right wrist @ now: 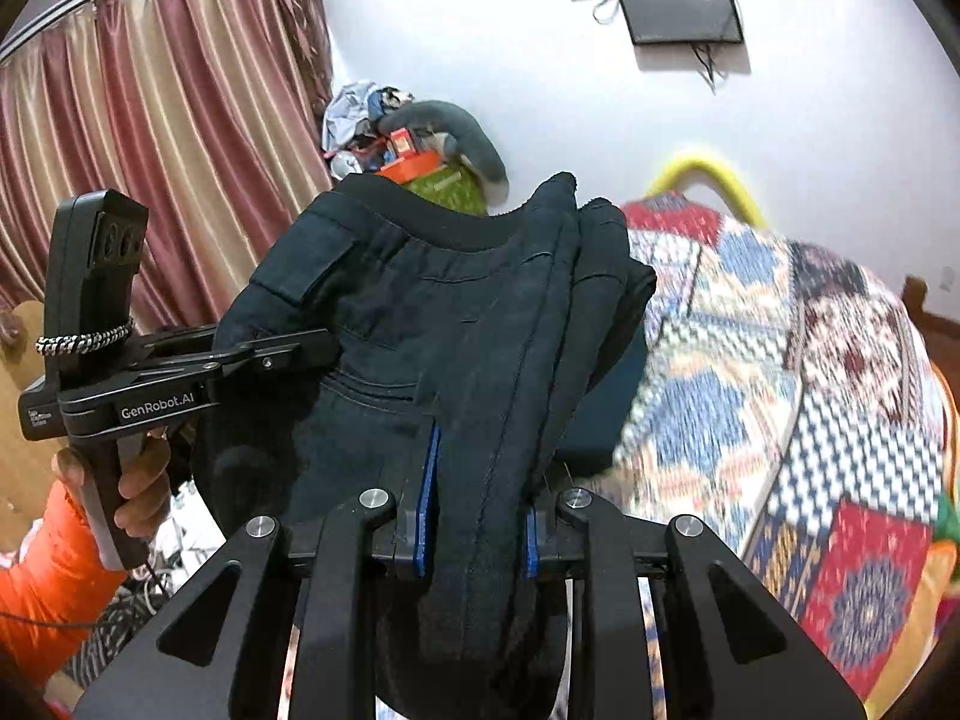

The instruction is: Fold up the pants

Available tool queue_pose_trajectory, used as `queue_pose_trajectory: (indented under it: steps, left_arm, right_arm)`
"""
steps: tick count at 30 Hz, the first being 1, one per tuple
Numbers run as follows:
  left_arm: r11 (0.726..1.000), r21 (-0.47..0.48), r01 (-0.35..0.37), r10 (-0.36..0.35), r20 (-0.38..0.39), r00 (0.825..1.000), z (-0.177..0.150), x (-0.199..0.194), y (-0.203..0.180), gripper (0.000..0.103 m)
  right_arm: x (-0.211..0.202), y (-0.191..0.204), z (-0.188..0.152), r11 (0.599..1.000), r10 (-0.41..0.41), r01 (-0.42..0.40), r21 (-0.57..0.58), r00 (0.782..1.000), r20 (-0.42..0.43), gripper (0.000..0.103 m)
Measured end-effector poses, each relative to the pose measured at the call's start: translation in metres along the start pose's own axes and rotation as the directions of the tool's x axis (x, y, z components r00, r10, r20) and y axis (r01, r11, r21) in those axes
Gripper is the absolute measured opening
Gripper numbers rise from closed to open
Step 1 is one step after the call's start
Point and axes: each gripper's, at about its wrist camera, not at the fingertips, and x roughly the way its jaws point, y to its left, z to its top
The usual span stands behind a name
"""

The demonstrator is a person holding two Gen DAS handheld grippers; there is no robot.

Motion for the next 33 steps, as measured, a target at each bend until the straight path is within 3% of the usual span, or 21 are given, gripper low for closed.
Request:
queue_pose_trajectory:
  steps: [7,16,22,26,28,33]
  left_arm:
    - [1.000,-0.017,-0.025,0.025,0.029,0.999,0.032,0.052,0.041,0.029]
    - [0.997,-0.039,-0.067,0.063,-0.080,0.995,0.032,0.167,0.095,0.029]
    - [0.994,-0.092,-0.061,0.039,-0.227,0.973,0.010,0.254,0.124,0.030]
    - [0.990,-0.113,-0.086,0.041,-0.351,0.935,-0.018,0.307,0.134,0.034]
    - [0.986,-0.124,-0.110,0.058,-0.367,0.928,-0.029,0.316,0.136,0.044]
    - [0.979,-0.165,-0.117,0.055,-0.340,0.939,-0.031,0.298,0.142,0.047]
  right_arm:
    - [0.054,-0.019,0.031,1.000,-0.001,0.001,0.015,1.000,0.013,0.020]
    - [0.151,-0.061,0.034,0.996,-0.011,0.018,0.082,0.996,-0.083,0.020]
    - [0.214,-0.093,0.013,0.990,-0.041,0.068,0.122,0.975,-0.216,0.020]
    - [0.242,-0.111,-0.006,0.985,-0.077,0.121,0.126,0.946,-0.314,0.021]
    - [0.241,-0.114,-0.011,0.985,-0.082,0.126,0.121,0.944,-0.320,0.023]
    - [0.225,-0.102,-0.012,0.981,-0.168,0.192,0.042,0.929,-0.329,0.039]
